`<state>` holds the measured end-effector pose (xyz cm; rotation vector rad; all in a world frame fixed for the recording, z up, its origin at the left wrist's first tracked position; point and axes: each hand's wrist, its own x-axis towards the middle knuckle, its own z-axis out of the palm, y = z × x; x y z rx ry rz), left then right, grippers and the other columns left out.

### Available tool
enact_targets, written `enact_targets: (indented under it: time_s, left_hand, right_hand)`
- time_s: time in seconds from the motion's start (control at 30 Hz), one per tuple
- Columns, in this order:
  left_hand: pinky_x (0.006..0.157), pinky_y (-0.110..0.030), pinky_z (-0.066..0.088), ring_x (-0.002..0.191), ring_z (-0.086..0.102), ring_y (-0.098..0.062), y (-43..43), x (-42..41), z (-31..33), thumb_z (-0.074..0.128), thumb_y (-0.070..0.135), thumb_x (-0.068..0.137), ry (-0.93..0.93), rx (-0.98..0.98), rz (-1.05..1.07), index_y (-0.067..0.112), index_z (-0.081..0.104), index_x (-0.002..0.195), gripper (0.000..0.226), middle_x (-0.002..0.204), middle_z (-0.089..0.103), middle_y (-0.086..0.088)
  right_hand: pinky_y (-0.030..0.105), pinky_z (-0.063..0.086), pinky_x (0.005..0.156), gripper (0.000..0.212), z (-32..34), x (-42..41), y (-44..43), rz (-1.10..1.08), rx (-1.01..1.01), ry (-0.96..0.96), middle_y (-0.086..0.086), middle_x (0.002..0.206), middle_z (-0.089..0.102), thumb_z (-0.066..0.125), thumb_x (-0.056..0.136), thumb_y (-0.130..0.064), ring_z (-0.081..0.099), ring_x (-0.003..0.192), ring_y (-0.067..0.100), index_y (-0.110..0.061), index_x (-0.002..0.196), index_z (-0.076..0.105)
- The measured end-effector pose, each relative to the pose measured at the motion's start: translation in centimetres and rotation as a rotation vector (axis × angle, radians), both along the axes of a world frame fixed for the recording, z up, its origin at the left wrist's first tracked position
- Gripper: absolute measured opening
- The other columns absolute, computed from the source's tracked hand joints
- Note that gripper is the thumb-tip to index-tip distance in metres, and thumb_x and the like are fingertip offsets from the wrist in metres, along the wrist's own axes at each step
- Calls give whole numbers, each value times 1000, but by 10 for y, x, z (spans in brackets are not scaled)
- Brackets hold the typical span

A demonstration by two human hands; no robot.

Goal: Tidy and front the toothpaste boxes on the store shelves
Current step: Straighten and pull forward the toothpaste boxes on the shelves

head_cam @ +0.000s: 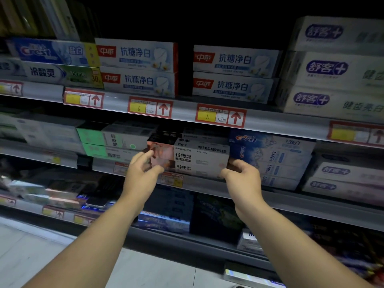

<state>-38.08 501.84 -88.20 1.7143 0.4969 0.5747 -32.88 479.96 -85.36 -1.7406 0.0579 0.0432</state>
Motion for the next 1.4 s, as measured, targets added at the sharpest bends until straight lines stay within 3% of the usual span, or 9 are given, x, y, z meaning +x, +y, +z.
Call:
enact_targets:
  time_s: [0.27, 0.33, 0.43, 0.57, 0.73, 0.87, 0.97, 1.2, 1.4]
  left_hand:
    - [118, -38, 27, 150, 24, -18, 1, 2, 0, 66, 21, 96, 133, 261, -43, 26, 43, 152, 61, 165, 20, 7]
    - [119, -38, 25, 152, 23, -18, 3, 2, -1, 65, 21, 96, 155, 284, -60, 27, 42, 154, 62, 166, 21, 6]
    - [121, -47, 29, 150, 30, -22, 6, 1, -6, 66, 25, 95, 191, 299, -114, 35, 37, 155, 66, 166, 21, 9]
    - [122, -45, 28, 151, 27, -22, 6, -3, -8, 66, 29, 96, 221, 357, -174, 36, 29, 158, 72, 168, 14, 10]
    - [118, -32, 24, 152, 21, -15, -14, -14, -8, 65, 40, 95, 221, 688, -231, 30, 30, 158, 72, 166, 22, 5]
    - [118, -35, 32, 146, 30, -15, -47, -17, -21, 61, 55, 92, 272, 1034, -428, 31, 31, 156, 75, 159, 34, 9]
    - [115, -36, 34, 142, 34, -16, -75, -15, -37, 61, 61, 89, 311, 1093, -517, 31, 33, 155, 77, 154, 39, 11]
    - [110, -40, 39, 135, 42, -20, -124, -9, -93, 60, 60, 90, 445, 1113, -678, 30, 34, 154, 75, 148, 44, 7]
    - [109, -37, 39, 132, 43, -22, -160, -6, -162, 55, 48, 97, 640, 1235, -988, 28, 29, 155, 67, 148, 42, 1]
  right_hand:
    - [43, 47, 110, 58, -2, 0, 5, 16, -15, 0, -3, 136, 63, 66, 89, -9, 59, 124, 20, -16, 145, 54]
    - [34, 45, 108, 59, -4, 2, 2, 34, -31, -10, -9, 138, 57, 64, 92, -7, 55, 123, 15, -14, 149, 50]
    - [14, 44, 85, 54, -5, 1, -2, 73, -58, -34, -10, 134, 58, 59, 96, -3, 57, 108, 8, -16, 148, 51]
    - [21, 40, 96, 59, -8, -1, -8, 203, -135, -60, -3, 147, 54, 53, 98, -1, 51, 133, 12, -23, 153, 44]
    - [34, 37, 117, 64, -7, -5, -37, 365, -576, -285, -1, 159, 39, 59, 101, -20, 40, 144, 17, -24, 158, 32]
    - [26, 28, 116, 72, -15, -10, -63, 533, -902, -400, -7, 164, 28, 64, 99, -33, 30, 148, 14, -24, 160, 25]
    - [23, 24, 116, 77, -29, -12, -82, 581, -989, -407, -3, 165, 27, 67, 97, -35, 28, 149, 15, -22, 160, 25]
    - [31, 32, 117, 76, -95, -21, -142, 659, -1046, -254, -1, 164, 28, 68, 96, -35, 33, 147, 19, -20, 159, 28]
    - [34, 37, 115, 76, -191, -36, -205, 705, -1062, 75, -1, 163, 31, 68, 95, -40, 37, 145, 20, -23, 159, 28]
